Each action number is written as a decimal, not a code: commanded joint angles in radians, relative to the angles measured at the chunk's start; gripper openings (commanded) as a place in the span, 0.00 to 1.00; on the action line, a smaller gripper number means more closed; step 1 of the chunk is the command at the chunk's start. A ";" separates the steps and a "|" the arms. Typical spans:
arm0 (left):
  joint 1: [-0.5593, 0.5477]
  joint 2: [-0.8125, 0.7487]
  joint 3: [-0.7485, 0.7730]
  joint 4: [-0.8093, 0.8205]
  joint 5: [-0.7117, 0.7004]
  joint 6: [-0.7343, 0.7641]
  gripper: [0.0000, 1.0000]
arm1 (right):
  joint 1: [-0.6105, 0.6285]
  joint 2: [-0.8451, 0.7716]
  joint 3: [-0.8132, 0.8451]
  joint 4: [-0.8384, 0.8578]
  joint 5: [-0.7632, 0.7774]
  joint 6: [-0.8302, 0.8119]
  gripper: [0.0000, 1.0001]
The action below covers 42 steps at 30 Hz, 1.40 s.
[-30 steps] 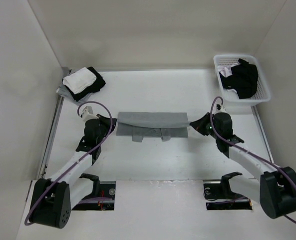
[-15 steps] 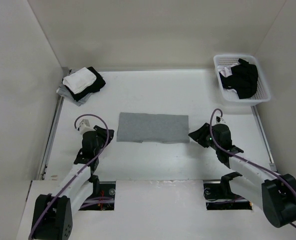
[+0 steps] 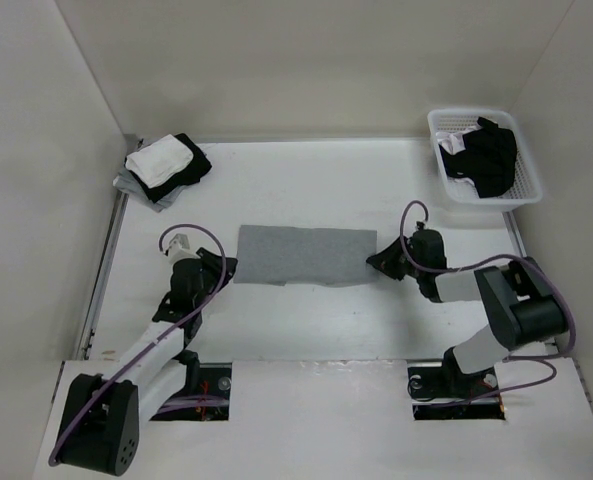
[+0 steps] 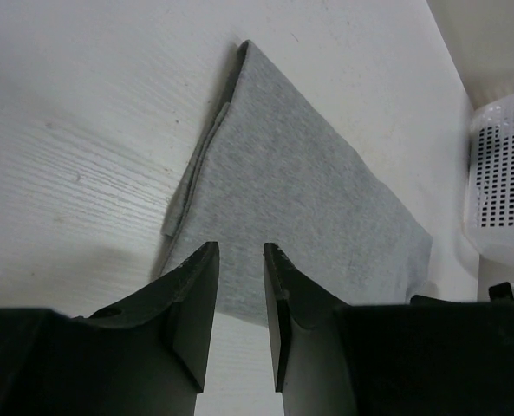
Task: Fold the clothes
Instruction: Fold the tank top
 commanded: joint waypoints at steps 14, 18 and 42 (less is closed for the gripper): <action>-0.296 0.086 0.127 0.165 -0.094 -0.051 0.25 | -0.099 -0.455 0.030 -0.238 0.186 -0.054 0.01; -0.342 0.119 0.139 0.202 -0.102 -0.059 0.25 | -0.007 -0.489 0.145 -0.347 0.287 -0.137 0.01; -0.186 -0.163 0.023 0.099 -0.049 -0.096 0.27 | 0.763 0.266 0.913 -0.709 0.514 -0.251 0.36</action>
